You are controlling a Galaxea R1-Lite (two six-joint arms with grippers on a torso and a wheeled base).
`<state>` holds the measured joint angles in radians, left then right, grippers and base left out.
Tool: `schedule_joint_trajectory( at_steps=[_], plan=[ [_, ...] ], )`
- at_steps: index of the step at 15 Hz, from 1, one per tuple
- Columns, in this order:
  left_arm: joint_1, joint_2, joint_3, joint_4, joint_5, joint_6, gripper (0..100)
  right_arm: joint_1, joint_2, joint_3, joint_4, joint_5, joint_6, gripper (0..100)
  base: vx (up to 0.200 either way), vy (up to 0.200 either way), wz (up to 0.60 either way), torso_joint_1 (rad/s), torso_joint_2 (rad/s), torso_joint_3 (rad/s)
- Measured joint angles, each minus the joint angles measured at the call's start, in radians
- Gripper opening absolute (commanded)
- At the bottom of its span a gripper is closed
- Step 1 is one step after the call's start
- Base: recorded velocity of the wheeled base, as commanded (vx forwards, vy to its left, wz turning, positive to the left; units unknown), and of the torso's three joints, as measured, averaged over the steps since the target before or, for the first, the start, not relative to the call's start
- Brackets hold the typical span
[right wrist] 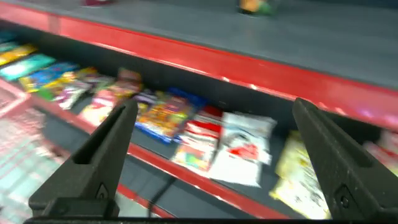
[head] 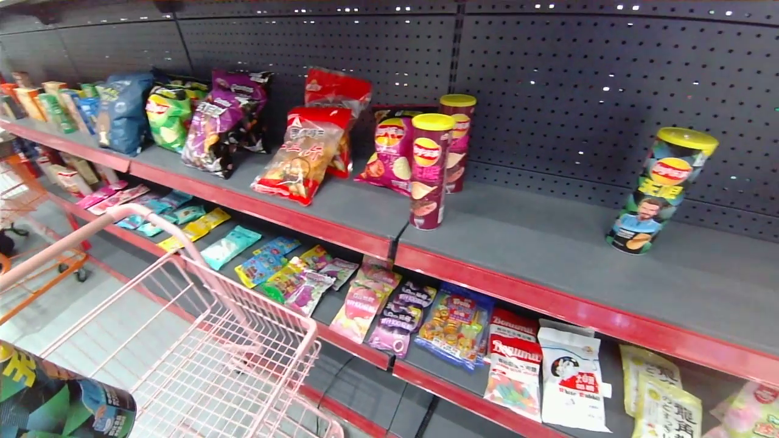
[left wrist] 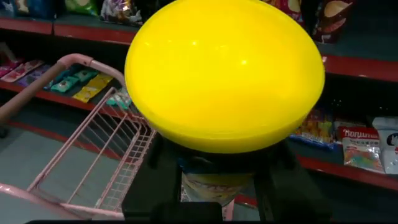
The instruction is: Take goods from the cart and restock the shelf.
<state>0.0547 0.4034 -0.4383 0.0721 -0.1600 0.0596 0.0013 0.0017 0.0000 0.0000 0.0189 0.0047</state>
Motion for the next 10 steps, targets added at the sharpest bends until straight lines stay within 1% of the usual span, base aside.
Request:
schedule_joint_trajectory(
  at_steps=[3, 5, 7, 8, 9, 10],
  plan=[
    [-0.006, -0.018, 0.003, -0.001, -0.004, 0.0, 0, 0.0, 0.0, 0.0, -0.001, 0.0, 0.0, 100, 0.0, 0.0, -0.6, 0.001, 0.0, 0.002],
    [-0.004, -0.031, 0.004, -0.001, 0.014, 0.006, 0, 0.0, 0.0, 0.0, 0.0, 0.0, 0.0, 100, 0.0, 0.0, -0.6, 0.0, 0.0, 0.0],
    [-0.001, -0.039, 0.004, 0.0, 0.074, 0.026, 0, 0.0, 0.0, 0.0, 0.0, 0.0, 0.0, 100, 0.0, 0.0, -0.6, 0.002, 0.0, 0.002],
    [0.0, -0.041, 0.004, 0.002, 0.101, 0.032, 0, 0.0, 0.0, 0.0, -0.001, 0.001, -0.001, 100, 0.0, 0.0, 0.0, 0.0, 0.0, 0.0],
    [0.0, -0.042, 0.004, 0.004, 0.134, 0.05, 0, 0.0, 0.0, 0.0, -0.001, 0.0, 0.0, 100, 0.0, 0.0, 0.0, 0.0, 0.0, 0.0],
    [0.0, -0.043, 0.004, 0.004, 0.179, 0.086, 0, 0.0, 0.0, 0.0, 0.0, 0.0, -0.001, 100, 0.0, 0.0, 0.0, 0.0, 0.0, 0.0]
  ],
)
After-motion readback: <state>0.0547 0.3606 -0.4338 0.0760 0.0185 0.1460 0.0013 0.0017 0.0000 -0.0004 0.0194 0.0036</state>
